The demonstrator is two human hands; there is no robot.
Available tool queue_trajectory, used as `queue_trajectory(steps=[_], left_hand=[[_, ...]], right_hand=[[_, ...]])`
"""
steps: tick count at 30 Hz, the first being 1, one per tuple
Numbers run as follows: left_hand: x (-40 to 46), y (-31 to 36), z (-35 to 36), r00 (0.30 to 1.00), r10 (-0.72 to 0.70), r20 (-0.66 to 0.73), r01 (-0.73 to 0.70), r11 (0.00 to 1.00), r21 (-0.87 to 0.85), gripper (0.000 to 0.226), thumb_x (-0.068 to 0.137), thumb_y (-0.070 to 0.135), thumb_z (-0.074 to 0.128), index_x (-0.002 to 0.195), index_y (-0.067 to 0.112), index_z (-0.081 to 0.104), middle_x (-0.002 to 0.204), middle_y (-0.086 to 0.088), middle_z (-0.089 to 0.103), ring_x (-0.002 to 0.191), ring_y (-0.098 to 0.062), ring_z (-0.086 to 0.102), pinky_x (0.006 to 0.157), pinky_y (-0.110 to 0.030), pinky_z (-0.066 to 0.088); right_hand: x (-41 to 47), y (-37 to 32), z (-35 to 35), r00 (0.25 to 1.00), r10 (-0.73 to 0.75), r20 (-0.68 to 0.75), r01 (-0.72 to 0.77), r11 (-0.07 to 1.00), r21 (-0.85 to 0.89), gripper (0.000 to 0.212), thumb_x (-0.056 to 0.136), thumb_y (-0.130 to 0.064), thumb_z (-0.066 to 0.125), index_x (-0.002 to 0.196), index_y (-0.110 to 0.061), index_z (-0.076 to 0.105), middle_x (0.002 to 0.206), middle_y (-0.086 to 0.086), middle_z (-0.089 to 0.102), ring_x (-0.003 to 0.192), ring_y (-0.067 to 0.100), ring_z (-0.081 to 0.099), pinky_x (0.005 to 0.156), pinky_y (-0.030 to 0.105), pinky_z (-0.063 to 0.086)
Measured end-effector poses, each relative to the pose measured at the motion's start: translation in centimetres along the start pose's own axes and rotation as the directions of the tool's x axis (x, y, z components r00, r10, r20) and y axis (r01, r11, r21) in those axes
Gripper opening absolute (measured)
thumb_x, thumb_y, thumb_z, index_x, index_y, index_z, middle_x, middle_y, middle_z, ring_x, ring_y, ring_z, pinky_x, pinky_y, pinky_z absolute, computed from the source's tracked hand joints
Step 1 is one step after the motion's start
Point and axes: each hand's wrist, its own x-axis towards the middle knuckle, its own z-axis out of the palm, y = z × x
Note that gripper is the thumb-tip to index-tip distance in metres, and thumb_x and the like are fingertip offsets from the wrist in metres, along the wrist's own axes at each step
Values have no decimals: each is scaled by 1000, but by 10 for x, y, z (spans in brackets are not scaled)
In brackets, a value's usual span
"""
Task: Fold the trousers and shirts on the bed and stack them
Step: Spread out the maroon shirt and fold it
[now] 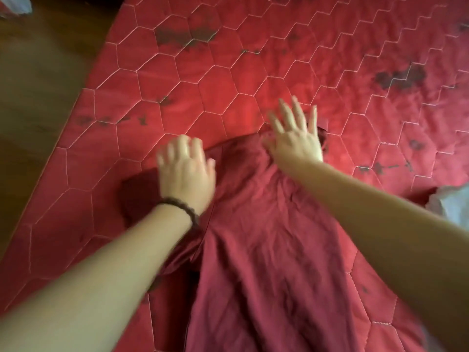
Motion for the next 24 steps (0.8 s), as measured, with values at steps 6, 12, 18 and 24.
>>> queue_trajectory(steps=[6,12,18,24], left_hand=[[-69,46,40,936,117,331,-134,991,28,74,89,61,30,152,24,21,161,-5,16,148,-29,9,114,-62,6],[-69,43,49,930,122,348,-147,988,48,75,87,62,32,151,24,25,160,-5,19,147,-32,13,112,-66,8],[-70,41,48,926,128,354,-168,982,84,74,88,61,30,153,25,22,160,-4,19,147,-32,12,112,-66,9],[-70,42,48,934,127,335,-171,979,107,74,88,60,31,153,24,22,160,-5,17,147,-32,12,112,-67,9]], right_hand=[[-49,-40,37,984,12,177,-32,994,109,56,95,-62,17,149,-46,11,162,-6,-1,147,25,-13,112,64,-10],[-44,-30,48,973,-18,230,-26,982,189,57,90,-68,6,145,-55,-3,161,-12,-7,147,23,-15,114,57,-13],[-46,26,42,985,56,162,-63,997,36,59,95,-61,16,150,-40,17,161,-3,9,149,18,-1,116,54,-10],[-59,16,29,991,131,-24,-126,982,139,54,95,-41,42,146,-25,37,159,5,21,148,24,8,117,57,-3]])
